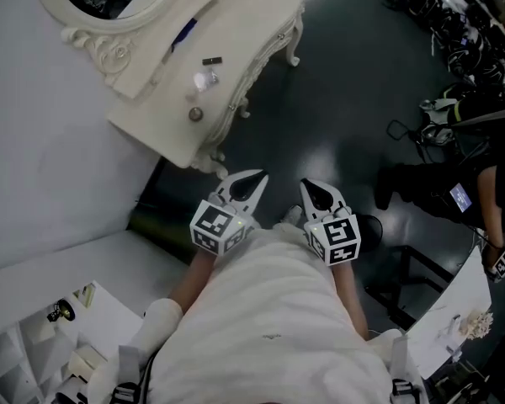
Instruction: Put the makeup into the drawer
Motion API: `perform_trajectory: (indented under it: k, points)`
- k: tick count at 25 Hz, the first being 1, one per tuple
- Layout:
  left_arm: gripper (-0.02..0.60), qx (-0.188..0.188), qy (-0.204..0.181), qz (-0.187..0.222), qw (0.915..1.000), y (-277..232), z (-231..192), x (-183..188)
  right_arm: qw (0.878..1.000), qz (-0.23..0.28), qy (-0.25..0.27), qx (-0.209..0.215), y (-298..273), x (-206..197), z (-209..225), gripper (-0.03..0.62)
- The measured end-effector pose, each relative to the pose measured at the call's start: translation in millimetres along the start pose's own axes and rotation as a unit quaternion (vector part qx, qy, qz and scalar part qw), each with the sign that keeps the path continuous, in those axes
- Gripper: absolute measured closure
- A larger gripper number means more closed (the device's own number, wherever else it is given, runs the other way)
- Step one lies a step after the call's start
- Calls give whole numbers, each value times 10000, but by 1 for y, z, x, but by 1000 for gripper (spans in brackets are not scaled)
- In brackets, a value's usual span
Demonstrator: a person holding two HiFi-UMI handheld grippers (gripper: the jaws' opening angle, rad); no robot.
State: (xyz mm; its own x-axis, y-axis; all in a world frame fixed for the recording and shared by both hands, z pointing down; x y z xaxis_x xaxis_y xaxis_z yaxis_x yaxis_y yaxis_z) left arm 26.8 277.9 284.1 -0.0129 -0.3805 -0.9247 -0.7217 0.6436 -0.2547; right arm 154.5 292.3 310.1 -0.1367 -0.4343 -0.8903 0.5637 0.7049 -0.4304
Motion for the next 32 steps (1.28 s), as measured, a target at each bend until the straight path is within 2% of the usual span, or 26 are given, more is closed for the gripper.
perform_trajectory:
  k: [5, 12, 26, 30, 32]
  points:
    - [571, -26, 12, 33, 10000, 5, -5, 1, 9997, 192, -113, 49, -1, 6, -7, 582]
    - [571, -48, 93, -34, 9999, 17, -19, -4, 9997, 82, -192, -96, -14, 5, -17, 582]
    - [571, -33, 304, -109, 9995, 51, -91, -11, 9990, -324, 120, -279, -78, 12, -54, 582]
    - [571, 80, 407, -153, 9990, 57, -115, -18, 9979, -478, 150, -412, -90, 11, -58, 582]
    - [571, 180, 229, -225, 9993, 57, -121, -20, 9970, -568, 103, -508, -89, 6, -52, 581]
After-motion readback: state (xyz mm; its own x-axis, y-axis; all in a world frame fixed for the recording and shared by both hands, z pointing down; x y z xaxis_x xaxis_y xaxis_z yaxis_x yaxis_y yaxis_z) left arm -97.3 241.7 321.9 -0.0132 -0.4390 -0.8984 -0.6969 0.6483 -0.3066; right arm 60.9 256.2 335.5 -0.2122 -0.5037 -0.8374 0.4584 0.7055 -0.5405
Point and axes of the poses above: the fingertips, and each gripper's own axes: y backward along the fingers, z to its right, x out of its top, the point moved 4 cm from there along y, backward along the fingers, and after that the axes turned 6 degrees about z, right-handed, at the moved point
